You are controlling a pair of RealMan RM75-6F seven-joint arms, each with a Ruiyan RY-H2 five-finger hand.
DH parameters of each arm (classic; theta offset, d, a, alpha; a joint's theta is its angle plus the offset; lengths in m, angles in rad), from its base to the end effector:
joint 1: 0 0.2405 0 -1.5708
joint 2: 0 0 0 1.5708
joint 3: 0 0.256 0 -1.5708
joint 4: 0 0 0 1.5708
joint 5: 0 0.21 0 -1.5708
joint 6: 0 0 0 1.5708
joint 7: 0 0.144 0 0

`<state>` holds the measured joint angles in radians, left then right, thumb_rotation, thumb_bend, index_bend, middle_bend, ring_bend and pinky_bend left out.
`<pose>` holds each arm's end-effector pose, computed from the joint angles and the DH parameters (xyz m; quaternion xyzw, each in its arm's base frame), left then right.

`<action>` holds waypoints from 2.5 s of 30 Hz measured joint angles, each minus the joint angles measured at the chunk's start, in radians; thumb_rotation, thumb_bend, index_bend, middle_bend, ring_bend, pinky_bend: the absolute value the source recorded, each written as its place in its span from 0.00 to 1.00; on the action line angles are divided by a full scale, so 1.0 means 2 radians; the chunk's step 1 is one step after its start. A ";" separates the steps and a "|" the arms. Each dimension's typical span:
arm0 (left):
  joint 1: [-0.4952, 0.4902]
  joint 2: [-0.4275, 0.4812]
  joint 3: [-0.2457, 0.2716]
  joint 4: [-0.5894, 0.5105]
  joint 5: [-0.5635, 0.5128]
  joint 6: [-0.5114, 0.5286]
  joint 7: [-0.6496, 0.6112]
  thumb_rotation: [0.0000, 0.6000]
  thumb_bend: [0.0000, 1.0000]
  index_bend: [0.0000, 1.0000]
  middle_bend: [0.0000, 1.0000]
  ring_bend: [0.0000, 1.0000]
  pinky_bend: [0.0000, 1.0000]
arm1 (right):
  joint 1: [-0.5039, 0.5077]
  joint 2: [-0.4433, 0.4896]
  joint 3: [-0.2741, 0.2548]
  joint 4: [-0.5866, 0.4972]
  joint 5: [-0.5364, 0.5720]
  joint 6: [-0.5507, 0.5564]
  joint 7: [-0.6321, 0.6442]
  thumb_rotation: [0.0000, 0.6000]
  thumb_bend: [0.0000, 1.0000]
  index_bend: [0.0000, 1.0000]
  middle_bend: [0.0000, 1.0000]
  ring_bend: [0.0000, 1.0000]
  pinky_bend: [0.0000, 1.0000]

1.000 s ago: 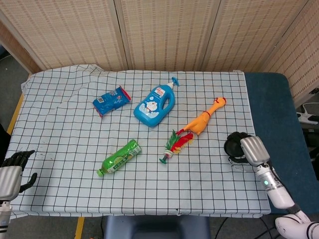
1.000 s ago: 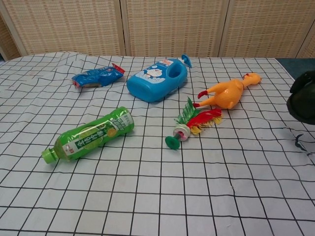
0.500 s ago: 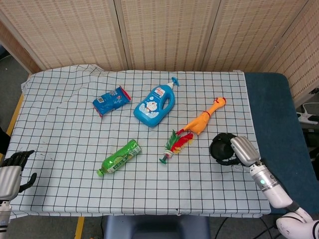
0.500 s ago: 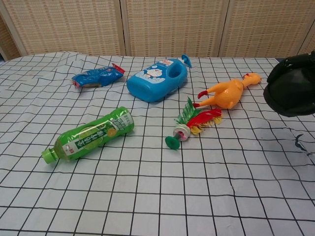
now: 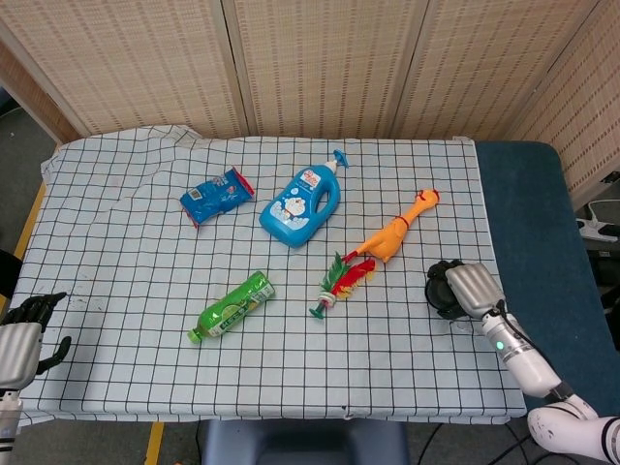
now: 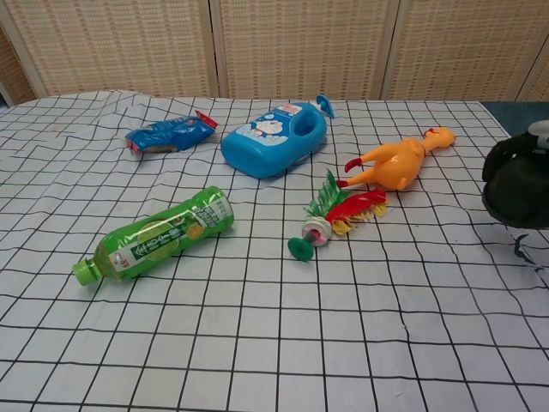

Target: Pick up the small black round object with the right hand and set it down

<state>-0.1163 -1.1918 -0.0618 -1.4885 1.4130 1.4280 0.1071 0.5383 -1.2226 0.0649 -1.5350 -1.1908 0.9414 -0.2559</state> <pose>-0.3368 0.1950 0.1473 -0.6064 -0.3650 -0.3243 0.6276 -0.2685 -0.3081 0.0779 0.7375 -0.3865 0.2517 0.4933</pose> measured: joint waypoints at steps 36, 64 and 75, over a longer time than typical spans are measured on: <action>-0.001 -0.001 0.002 -0.003 -0.001 -0.004 0.011 1.00 0.37 0.17 0.19 0.15 0.27 | -0.022 -0.074 -0.045 0.148 -0.137 0.005 0.186 1.00 0.25 0.40 0.35 0.18 0.40; -0.003 -0.001 0.003 -0.006 -0.006 -0.010 0.017 1.00 0.37 0.17 0.19 0.15 0.27 | -0.036 -0.059 -0.052 0.134 -0.144 0.017 0.179 1.00 0.13 0.05 0.00 0.00 0.09; -0.004 -0.001 0.003 -0.008 -0.010 -0.015 0.017 1.00 0.37 0.17 0.19 0.15 0.27 | -0.050 -0.060 -0.043 0.126 -0.152 0.061 0.183 1.00 0.12 0.15 0.07 0.01 0.24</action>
<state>-0.1243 -1.1931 -0.0551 -1.5044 1.3928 1.3980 0.1418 0.4375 -1.3433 -0.0219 -1.2837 -1.4945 1.0639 0.1102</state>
